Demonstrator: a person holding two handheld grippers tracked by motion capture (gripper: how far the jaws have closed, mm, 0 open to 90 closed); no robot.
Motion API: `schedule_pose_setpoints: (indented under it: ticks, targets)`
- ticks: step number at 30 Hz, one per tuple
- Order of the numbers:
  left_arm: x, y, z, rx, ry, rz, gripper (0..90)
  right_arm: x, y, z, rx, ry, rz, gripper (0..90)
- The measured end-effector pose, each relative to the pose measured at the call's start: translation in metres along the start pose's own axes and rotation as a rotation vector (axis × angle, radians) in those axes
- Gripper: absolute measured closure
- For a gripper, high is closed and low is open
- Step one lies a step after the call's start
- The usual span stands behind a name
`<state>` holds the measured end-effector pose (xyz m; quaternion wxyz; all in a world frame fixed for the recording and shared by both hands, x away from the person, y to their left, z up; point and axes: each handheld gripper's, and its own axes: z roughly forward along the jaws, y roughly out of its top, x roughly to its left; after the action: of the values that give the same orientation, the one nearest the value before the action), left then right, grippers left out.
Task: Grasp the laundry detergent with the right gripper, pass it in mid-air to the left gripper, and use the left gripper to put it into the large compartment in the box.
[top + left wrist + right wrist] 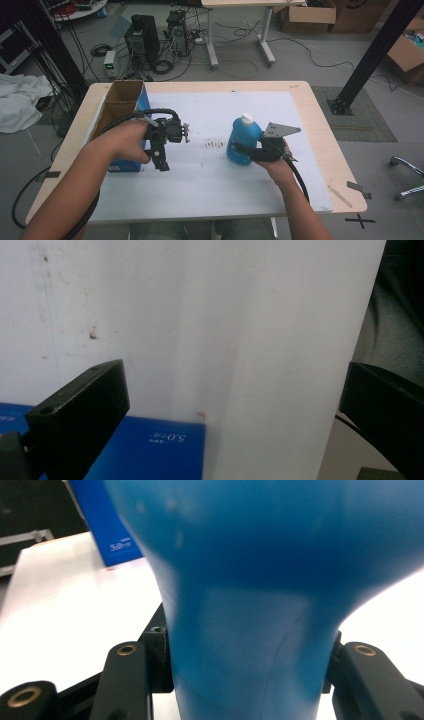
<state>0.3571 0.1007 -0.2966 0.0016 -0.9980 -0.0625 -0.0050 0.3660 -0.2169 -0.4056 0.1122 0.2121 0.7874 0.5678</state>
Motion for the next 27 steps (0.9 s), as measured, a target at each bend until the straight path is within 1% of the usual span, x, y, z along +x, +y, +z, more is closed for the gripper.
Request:
schedule_pose_setpoints:
  ticks: [3,5,8,13,20,24,27]
  targets:
    - [0.0,0.002,-0.004,0.003,0.004,0.004,0.1,0.006,0.01,-0.006,0.007,0.026,-0.016,46.2]
    - [-0.001,0.004,-0.008,0.009,0.01,0.01,0.0,0.01,0.016,-0.01,0.006,0.033,-0.028,46.2]
    - [-0.003,0.005,-0.015,0.003,0.018,0.02,0.1,0.017,0.024,-0.015,0.007,0.051,-0.037,46.2]
    - [-0.005,0.008,-0.025,-0.007,0.027,0.028,0.1,0.032,0.034,-0.018,0.007,0.093,-0.053,46.1]
    - [-0.01,0.014,-0.032,-0.011,0.023,0.047,0.0,0.053,0.04,-0.006,0.02,0.159,-0.084,46.0]
    - [-0.014,0.018,-0.037,-0.014,0.017,0.062,0.0,0.061,0.039,0.005,0.032,0.191,-0.094,46.0]
    - [-0.018,0.019,-0.04,-0.032,0.014,0.066,0.0,0.065,0.036,0.013,0.036,0.225,-0.096,46.1]
